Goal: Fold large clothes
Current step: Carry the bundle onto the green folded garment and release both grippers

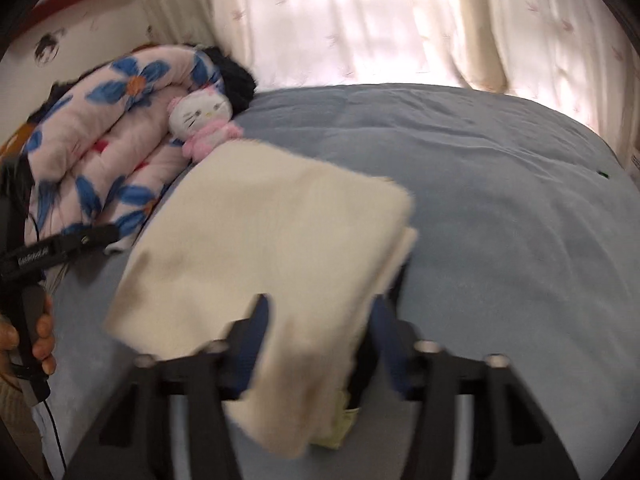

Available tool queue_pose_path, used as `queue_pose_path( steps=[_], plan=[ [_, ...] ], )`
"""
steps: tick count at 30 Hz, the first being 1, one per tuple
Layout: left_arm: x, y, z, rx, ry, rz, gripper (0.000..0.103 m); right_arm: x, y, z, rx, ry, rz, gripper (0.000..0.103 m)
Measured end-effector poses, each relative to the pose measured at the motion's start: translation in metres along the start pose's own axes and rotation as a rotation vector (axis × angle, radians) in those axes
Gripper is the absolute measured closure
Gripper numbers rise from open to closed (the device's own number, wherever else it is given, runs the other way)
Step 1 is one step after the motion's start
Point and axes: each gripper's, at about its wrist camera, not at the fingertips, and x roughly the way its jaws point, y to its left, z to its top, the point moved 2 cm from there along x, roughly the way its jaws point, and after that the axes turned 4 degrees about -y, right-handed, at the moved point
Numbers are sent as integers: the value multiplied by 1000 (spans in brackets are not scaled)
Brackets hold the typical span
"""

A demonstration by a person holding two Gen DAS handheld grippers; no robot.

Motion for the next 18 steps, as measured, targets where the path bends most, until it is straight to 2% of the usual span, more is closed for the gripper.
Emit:
queue_pose_path(
  steps=[2,3,6,7,11,15,18],
  plan=[
    [15,-10,-11,55,56,12,72,13,13,-4,-31,26,-3,79],
    [25,-16,-18,93,81,38,72,24,16,-9,-54,43,-39,79],
    [35,-20,-30,195,56,141,72,37,6,-20,-74,52,-154,82],
    [39,-20,-31,203,61,152,72,42,-4,-23,-61,69,-174,82],
    [47,-17,-32,193,74,167,73,47,-24,-26,5,92,-111,82],
    [44,-18,-31,190,82,172,73,47,-19,-23,0,102,-133,82],
    [34,-24,-34,208,55,152,71,41,-16,-22,24,117,-124,79]
  ],
)
